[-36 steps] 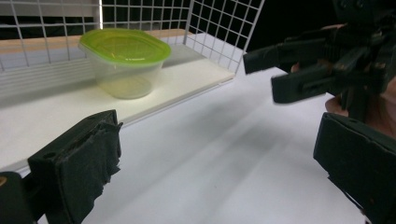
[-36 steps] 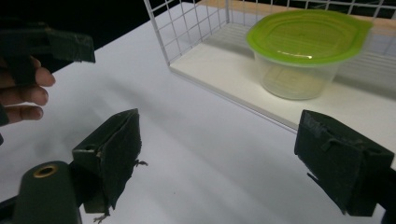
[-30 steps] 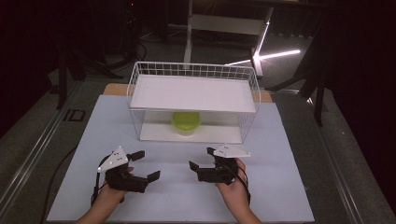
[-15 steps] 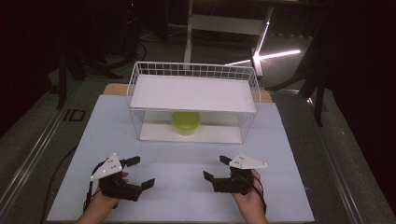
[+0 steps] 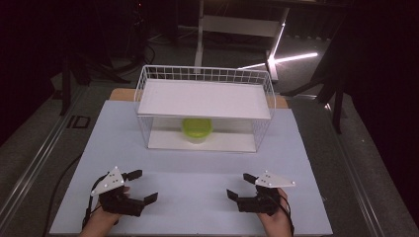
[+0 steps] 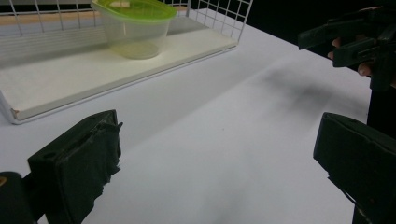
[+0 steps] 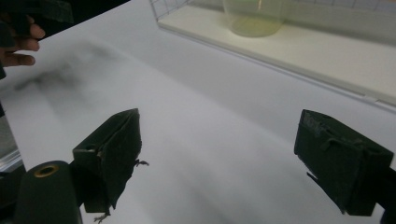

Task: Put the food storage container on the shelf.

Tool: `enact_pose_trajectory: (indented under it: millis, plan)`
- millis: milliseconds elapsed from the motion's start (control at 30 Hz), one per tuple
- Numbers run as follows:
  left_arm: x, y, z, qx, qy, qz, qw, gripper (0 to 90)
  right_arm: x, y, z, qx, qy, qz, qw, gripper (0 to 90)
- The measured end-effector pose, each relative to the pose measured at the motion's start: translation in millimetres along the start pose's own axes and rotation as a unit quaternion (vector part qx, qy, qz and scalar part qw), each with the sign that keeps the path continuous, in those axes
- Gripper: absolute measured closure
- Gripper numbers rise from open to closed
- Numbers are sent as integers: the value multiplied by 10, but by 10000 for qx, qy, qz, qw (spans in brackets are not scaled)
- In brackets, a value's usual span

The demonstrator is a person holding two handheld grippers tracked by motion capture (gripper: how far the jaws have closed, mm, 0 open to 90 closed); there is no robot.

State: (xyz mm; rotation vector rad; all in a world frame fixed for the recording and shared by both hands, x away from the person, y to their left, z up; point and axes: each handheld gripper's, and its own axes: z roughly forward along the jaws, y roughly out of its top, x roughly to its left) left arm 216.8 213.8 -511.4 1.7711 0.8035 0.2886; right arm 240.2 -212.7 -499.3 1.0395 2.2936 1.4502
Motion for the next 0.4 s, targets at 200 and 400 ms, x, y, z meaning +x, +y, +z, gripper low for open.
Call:
enact_pose_trajectory:
  millis: [200, 400]
  plan:
    - [-21, -20, 31, 162, -192, 105, 9996, 17, -10, -47, 72, 207, -90, 2, 9997, 148]
    - [-30, -47, 39, 249, -313, 40, 9992, 17, -19, -34, 65, 153, -109, -33, 9998, 148]
